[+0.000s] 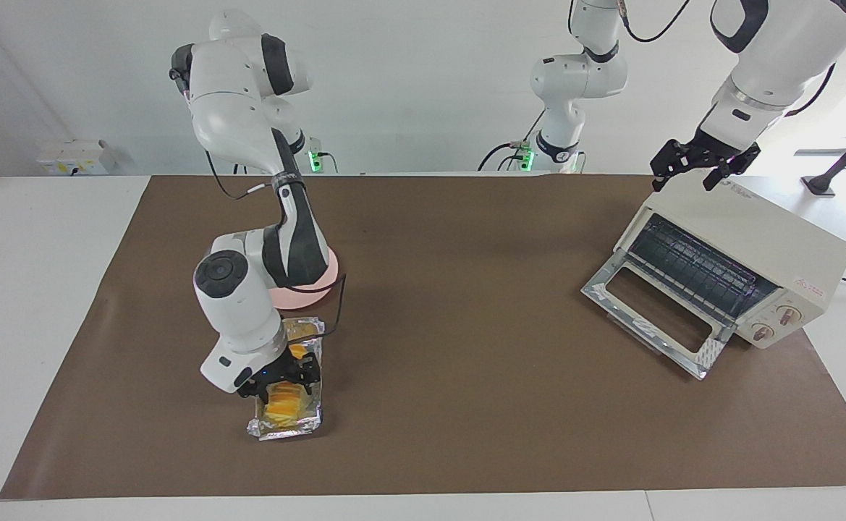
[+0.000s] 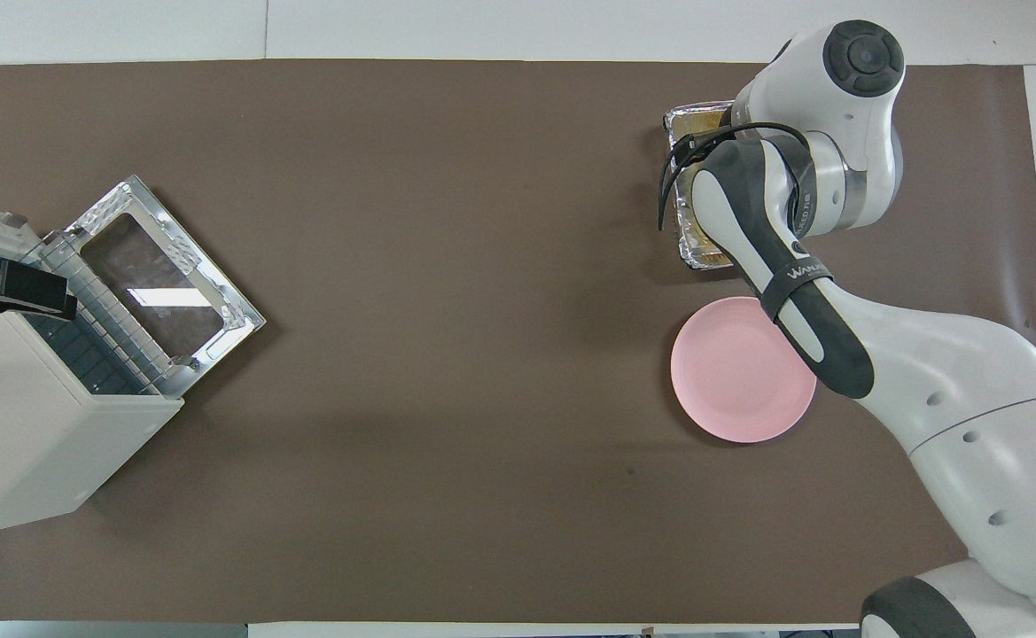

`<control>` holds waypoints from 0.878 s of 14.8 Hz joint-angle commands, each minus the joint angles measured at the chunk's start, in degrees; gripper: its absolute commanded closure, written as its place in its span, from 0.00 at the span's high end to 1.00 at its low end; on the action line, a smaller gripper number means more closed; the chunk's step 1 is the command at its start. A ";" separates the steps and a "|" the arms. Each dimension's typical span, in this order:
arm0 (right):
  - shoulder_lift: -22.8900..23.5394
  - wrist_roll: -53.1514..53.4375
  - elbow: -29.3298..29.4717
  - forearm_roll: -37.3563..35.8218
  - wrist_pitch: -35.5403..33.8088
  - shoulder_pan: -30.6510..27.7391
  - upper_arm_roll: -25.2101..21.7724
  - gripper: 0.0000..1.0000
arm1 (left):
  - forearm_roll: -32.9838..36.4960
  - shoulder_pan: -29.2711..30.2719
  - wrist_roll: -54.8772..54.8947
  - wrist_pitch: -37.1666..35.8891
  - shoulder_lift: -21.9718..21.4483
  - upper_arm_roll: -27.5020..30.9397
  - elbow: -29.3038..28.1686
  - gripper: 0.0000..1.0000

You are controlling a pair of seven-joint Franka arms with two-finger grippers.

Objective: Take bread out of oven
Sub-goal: 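Grasp the bread slices with the right gripper and lift them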

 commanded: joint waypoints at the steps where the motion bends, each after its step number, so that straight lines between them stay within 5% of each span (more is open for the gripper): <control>1: 0.61 1.51 -0.90 -0.91 2.02 -0.23 0.02 0.82 | -0.89 0.39 0.23 -1.09 -0.33 -0.01 0.21 1.00; 3: 0.52 1.42 -1.25 -0.91 2.02 -0.66 0.02 0.68 | -0.89 0.39 0.14 -1.09 -0.33 -0.01 0.21 1.00; 6: 0.43 1.16 -1.52 -0.91 2.10 -0.93 0.02 0.00 | -0.89 0.39 0.23 -1.09 -0.33 -0.01 0.21 1.00; 13: -0.79 -0.33 -0.64 -1.09 -2.54 -1.54 0.02 0.00 | -0.89 0.39 0.23 -1.00 -0.33 -0.01 0.21 1.00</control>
